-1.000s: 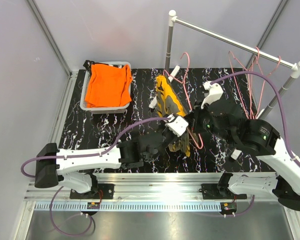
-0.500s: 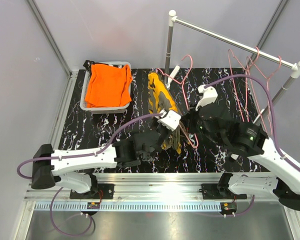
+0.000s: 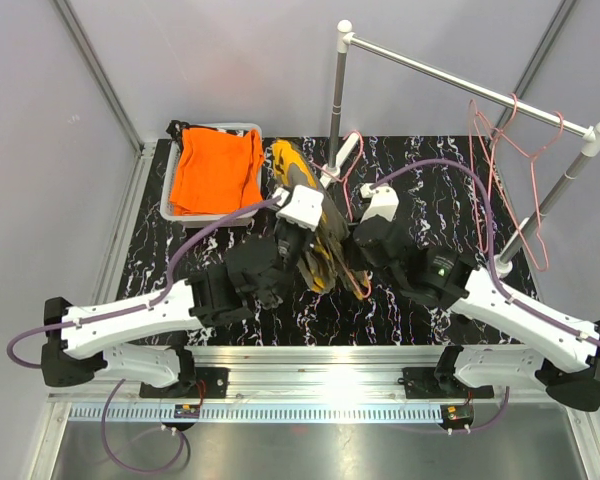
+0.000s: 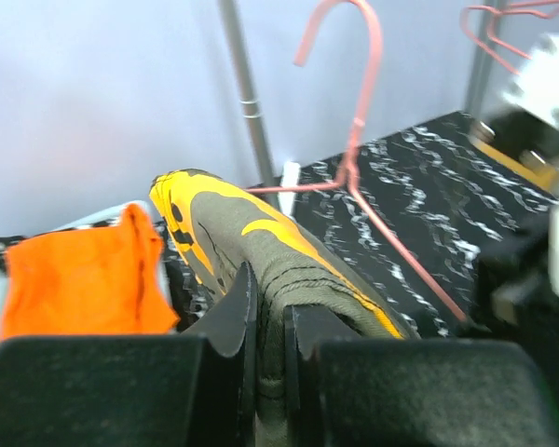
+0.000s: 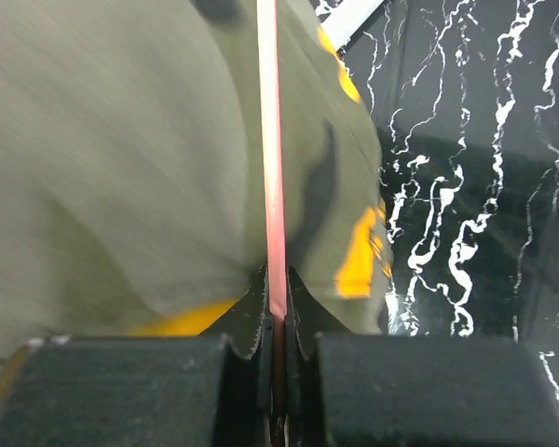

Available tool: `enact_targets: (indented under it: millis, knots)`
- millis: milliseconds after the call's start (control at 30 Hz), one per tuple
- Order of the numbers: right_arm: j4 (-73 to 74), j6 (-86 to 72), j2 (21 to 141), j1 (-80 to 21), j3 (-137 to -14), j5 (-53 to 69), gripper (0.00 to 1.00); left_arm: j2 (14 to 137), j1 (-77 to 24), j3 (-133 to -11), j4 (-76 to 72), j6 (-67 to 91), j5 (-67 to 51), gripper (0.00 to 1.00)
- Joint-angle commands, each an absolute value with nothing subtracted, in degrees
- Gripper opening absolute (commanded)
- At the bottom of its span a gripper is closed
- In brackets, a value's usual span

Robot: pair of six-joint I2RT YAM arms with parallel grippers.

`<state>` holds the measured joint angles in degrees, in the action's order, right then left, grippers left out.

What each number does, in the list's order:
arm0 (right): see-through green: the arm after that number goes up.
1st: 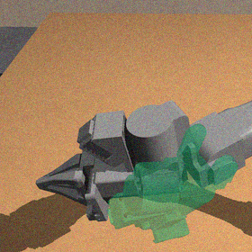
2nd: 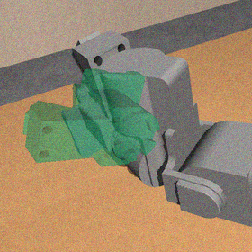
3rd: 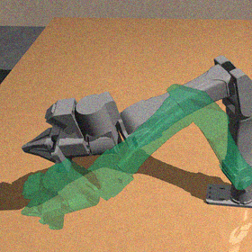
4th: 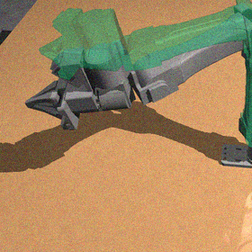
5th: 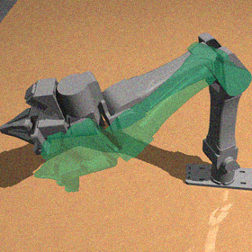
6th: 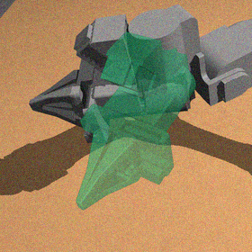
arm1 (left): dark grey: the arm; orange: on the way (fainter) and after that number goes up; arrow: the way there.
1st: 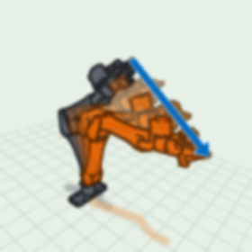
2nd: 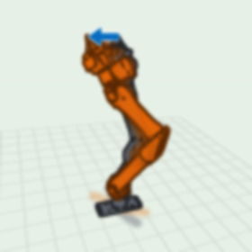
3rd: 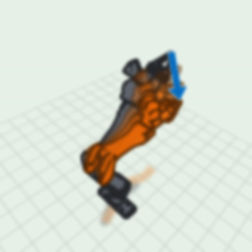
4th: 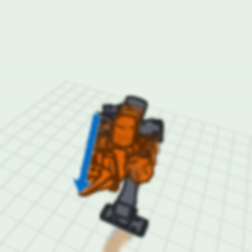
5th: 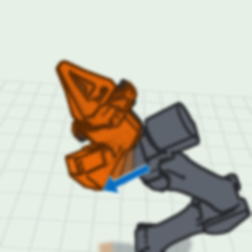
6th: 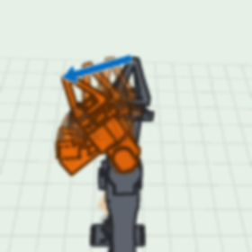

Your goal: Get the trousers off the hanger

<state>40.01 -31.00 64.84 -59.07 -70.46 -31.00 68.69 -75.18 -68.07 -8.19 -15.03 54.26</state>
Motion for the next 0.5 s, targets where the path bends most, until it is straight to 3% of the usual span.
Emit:
enact_targets:
  millis: [0, 467]
  knots:
    - [39.9, -32.6, 64.34, -59.06, -66.46, -33.14, 0.0, 63.72, -71.21, -77.5, -16.71, -18.02, 60.37, 0.0]
    - [36.12, -33.22, 63.99, -57.48, -59.33, -30.59, 0.0, 59.33, -51.63, -85.42, -2.83, -13.98, 55.37, 0.0]
